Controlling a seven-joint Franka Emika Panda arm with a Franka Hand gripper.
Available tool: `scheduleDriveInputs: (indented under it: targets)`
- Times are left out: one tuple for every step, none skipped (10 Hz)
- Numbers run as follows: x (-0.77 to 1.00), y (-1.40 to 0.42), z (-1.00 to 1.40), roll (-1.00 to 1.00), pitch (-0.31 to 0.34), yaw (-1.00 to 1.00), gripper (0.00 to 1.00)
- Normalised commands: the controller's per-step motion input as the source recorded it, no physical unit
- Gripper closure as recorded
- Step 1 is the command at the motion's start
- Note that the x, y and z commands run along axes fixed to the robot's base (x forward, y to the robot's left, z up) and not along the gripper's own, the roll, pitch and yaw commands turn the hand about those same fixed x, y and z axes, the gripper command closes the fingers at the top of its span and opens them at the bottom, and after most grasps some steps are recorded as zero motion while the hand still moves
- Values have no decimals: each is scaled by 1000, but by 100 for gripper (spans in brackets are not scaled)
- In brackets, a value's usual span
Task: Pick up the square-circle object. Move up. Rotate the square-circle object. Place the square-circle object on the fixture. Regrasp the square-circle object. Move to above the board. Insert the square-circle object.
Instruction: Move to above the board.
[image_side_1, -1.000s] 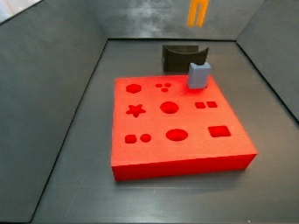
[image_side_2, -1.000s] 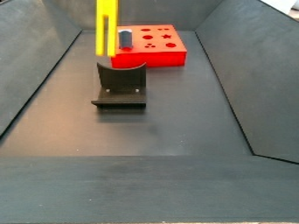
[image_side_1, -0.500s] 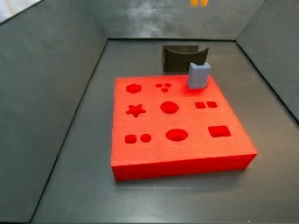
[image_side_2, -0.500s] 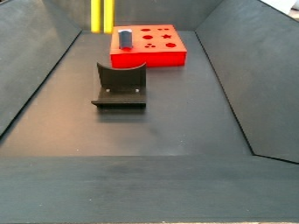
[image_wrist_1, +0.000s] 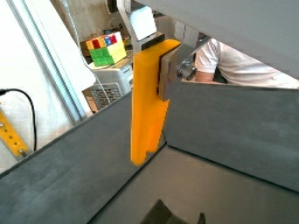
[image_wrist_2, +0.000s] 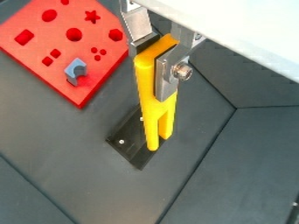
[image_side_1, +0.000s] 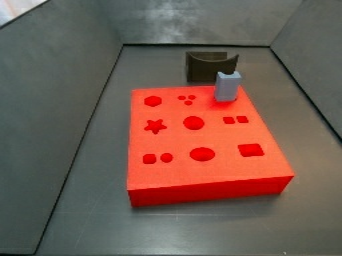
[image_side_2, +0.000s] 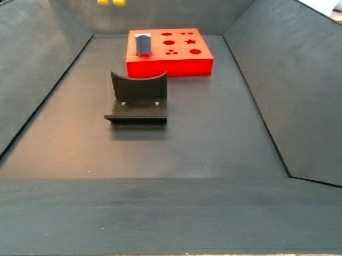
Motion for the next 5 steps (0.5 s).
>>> scheduleDriveInputs:
  targets:
    - [18,-9,323,-86,150,27,100]
    - [17,-10,186,-84,144,28,100]
    - [-621,-1000,-209,-267,140,1000,100]
    - [-619,-1000,-203,-259,133,1000,100]
    - [-625,-1000,-202,-256,104,1000,100]
